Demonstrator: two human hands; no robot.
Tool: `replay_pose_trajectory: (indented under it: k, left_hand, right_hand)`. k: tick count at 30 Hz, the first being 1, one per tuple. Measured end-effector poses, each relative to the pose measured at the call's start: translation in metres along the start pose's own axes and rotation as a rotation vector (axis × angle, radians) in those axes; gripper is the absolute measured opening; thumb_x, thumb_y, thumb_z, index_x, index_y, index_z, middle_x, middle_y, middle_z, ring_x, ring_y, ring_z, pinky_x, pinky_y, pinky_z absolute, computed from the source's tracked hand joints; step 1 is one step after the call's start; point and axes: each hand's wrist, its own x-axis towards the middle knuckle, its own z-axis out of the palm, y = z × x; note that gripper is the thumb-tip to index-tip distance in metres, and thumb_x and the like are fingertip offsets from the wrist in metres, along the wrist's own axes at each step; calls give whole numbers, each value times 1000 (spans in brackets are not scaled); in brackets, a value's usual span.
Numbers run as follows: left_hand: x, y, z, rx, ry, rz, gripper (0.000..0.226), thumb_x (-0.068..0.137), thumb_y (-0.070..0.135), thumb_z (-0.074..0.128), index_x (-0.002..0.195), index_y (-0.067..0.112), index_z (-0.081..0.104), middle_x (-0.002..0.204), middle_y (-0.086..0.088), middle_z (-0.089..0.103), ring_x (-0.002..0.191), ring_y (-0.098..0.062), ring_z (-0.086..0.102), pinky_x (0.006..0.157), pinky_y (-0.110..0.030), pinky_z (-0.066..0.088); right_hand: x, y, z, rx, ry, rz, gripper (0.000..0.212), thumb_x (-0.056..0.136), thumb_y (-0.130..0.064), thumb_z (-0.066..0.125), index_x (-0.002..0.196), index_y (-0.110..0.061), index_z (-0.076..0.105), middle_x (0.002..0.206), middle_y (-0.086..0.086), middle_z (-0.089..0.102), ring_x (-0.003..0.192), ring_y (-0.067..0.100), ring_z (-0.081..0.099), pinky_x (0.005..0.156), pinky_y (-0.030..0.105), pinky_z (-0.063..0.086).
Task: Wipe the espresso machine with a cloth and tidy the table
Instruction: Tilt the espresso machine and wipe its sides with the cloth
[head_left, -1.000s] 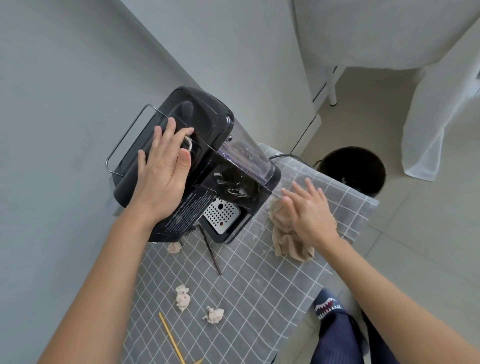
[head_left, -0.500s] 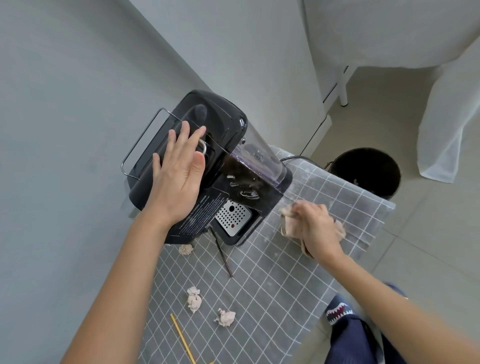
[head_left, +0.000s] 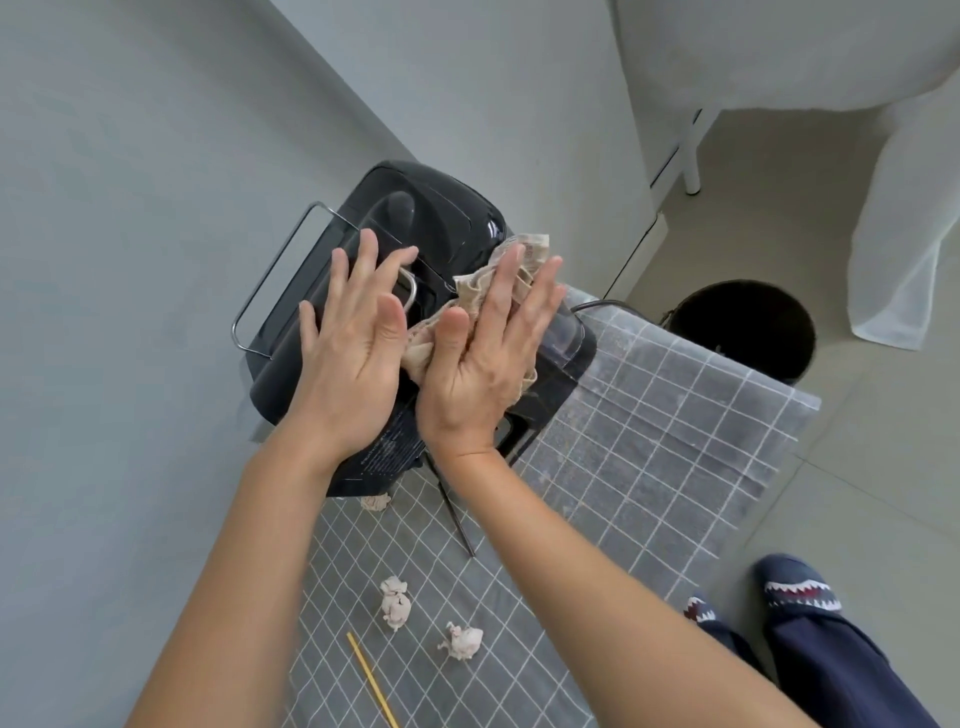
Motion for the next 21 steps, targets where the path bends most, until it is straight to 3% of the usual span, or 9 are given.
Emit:
replay_pose_trajectory:
  k: [3,8,13,15,17,19,21]
  left_hand:
    - [0,1,0,-4,-5,6,56,93,55,4,143,44,25,159,17,-1,144,-2,-13,114,-47,-11]
    - [-2,0,1,-3,-6,6,48,97,50,8,142,46,25,159,17,-1,144,-2,-13,114,-45,-12]
    - [-3,1,1,2,-16,-2,51,95,53,7,143,46,23,159,16,-1,144,-2,-13,114,-45,-13]
    - [-4,0,1,7,-10,6,54,93,57,4,144,47,21,159,17,-1,144,-2,-13,114,-46,-12]
    - [-3,-1,1,3,-8,10,56,91,59,3,144,48,20,159,18,-2,144,-1,-13,114,-46,-12]
    - [0,-1,1,-6,-14,7,55,92,58,4,144,48,20,159,19,-2,144,0,-14,114,-47,-12]
    - [0,0,1,-11,-16,6,55,92,58,5,144,47,21,159,19,-2,144,0,-14,114,-47,-12]
  right_hand:
    - [1,26,7,-18,92,-10,63,101,-50,16,149,-13,36,161,17,20,151,35,10,122,46,17]
    - [-5,94,4,-19,124,279,64,96,-63,8,151,-33,22,165,2,11,153,24,3,122,37,8]
    - [-3,97,0,19,107,594,61,98,-52,10,155,-31,10,166,0,-5,152,20,-9,123,48,3]
    - [-9,63,0,21,65,485,58,100,-46,14,155,-31,4,165,1,-9,152,18,-12,124,45,-2]
    - [-12,23,4,18,30,227,57,101,-42,18,155,-29,7,166,5,-7,152,19,-12,124,40,-2]
    - [2,-1,8,1,34,70,57,101,-44,22,154,-26,15,165,10,0,153,24,-6,122,41,4]
    - [20,4,8,-44,59,37,56,99,-46,25,152,-29,22,165,9,8,153,26,4,120,42,12]
